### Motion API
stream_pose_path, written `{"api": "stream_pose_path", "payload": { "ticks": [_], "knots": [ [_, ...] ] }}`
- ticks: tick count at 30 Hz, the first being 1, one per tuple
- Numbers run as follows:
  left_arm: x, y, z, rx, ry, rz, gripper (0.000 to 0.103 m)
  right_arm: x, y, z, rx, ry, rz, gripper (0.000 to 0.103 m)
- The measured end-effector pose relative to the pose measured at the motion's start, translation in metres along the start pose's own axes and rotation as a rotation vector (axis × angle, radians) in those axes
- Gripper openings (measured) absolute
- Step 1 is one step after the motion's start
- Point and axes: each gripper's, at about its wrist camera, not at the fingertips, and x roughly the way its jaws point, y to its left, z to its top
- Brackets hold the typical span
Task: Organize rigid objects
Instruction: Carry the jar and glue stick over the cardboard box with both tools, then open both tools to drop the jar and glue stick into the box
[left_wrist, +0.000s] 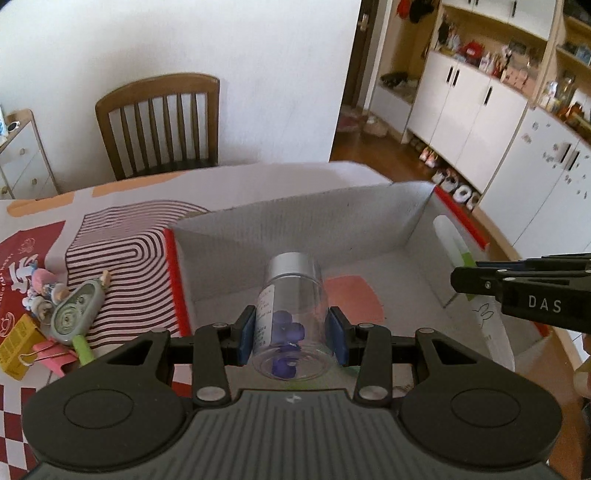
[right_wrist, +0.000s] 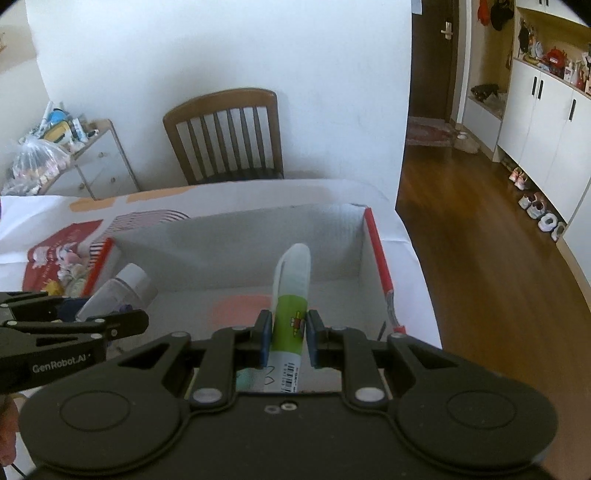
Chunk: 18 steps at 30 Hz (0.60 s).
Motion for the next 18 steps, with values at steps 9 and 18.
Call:
{"api": "stream_pose_path", "payload": {
  "ticks": [9,18],
  "knots": [
    [0.041,-0.013,0.006,0.032,0.095,0.054,0.041,0.042,-0.01,-0.01,0.008,0.097,0.005,0.018],
    [0.066,-0.017,0.009,0.018,0.197,0.076,0.041,0.06,-0.005,-0.013,-0.023,0.159,0.01,0.018]
  ]
}}
